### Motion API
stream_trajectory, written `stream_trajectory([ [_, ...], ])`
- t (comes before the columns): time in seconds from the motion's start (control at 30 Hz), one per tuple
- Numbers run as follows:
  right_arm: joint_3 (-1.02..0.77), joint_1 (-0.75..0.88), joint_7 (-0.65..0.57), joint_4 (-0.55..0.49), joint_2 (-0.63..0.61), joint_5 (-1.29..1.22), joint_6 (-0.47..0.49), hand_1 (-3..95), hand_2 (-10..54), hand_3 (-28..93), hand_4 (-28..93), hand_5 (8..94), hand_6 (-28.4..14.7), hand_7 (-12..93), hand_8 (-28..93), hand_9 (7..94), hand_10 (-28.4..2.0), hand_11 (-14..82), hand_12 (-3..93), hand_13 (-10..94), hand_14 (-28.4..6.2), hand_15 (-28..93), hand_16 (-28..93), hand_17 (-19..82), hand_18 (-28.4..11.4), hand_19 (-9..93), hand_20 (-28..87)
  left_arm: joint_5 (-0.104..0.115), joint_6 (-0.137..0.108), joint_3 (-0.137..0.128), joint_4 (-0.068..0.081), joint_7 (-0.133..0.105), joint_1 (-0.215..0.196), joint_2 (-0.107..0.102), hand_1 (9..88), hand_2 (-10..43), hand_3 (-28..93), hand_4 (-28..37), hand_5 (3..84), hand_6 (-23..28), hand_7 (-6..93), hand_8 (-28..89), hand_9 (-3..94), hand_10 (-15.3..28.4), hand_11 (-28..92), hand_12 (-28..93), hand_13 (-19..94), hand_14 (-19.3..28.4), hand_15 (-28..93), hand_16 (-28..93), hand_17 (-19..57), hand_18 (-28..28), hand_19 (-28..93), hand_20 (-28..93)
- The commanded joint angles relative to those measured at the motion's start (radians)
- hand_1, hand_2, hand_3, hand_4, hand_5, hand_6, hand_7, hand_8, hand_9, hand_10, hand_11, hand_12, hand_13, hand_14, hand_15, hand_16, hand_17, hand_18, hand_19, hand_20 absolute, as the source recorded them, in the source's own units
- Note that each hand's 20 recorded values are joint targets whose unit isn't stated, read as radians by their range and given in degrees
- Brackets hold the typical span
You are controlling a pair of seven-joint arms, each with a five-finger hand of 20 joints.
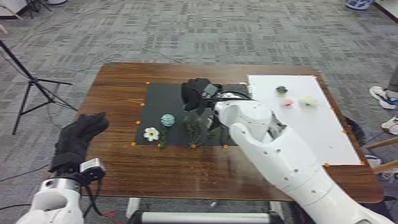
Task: Arrange flowers
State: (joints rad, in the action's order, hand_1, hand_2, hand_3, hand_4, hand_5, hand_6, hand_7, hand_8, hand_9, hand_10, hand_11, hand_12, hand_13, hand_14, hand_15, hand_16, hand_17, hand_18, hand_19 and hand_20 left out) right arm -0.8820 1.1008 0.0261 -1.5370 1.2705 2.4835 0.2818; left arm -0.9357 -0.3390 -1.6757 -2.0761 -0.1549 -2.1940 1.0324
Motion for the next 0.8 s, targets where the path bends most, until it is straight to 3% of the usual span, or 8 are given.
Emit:
stream_trajectory([
  [0.03,-0.008,0.038,-0.003,0.036,0.029,0.030,0.006,56.3,-9.5,62,-24,80.0,4.1,23,1,91.2,-7.9,9.1,23.1,76,-8.7,58,36,39,-22.5,82,55,-0.003,0.017,0.010,0.007,0.013,0.014,0.002,21.5,15.0,67,-28.3,50.7,2.9,17.0,-7,49.5,14.0,22,13,38,17.5,21,-1,4.2,8.9,7,13],
  [0.3,-0.008,0.053,-0.021,0.070,0.041,0.054,-0.083,56.1,-9.5,62,-24,79.7,4.6,23,1,90.6,-7.7,8.3,22.4,76,-8.7,58,36,39,-22.5,82,55,-0.006,0.033,0.020,0.015,0.024,0.030,-0.004,21.6,15.0,68,-28.3,50.7,2.9,17.0,-7,49.4,14.0,22,13,38,17.4,21,-1,4.2,8.9,7,13],
  [0.47,0.011,0.054,-0.062,0.087,0.036,0.042,-0.198,55.8,-9.5,62,-24,79.5,4.8,23,0,89.8,-7.5,7.4,21.1,77,-8.7,58,36,39,-22.5,82,55,-0.006,0.037,0.023,0.016,0.028,0.030,-0.005,21.6,14.9,68,-28.3,50.8,2.7,17.3,-7,49.5,14.0,22,13,38,17.3,21,-1,4.2,8.9,7,13],
  [0.8,0.014,0.062,-0.080,0.115,0.050,0.052,-0.248,55.5,-9.3,61,-23,79.3,4.9,23,0,89.5,-7.6,7.7,19.4,77,-8.9,58,36,39,-22.8,83,55,-0.006,0.043,0.027,0.019,0.028,0.036,-0.005,21.8,14.9,67,-28.3,50.8,2.7,17.2,-7,49.4,14.0,22,13,38,17.4,21,-1,4.2,8.9,7,13],
])
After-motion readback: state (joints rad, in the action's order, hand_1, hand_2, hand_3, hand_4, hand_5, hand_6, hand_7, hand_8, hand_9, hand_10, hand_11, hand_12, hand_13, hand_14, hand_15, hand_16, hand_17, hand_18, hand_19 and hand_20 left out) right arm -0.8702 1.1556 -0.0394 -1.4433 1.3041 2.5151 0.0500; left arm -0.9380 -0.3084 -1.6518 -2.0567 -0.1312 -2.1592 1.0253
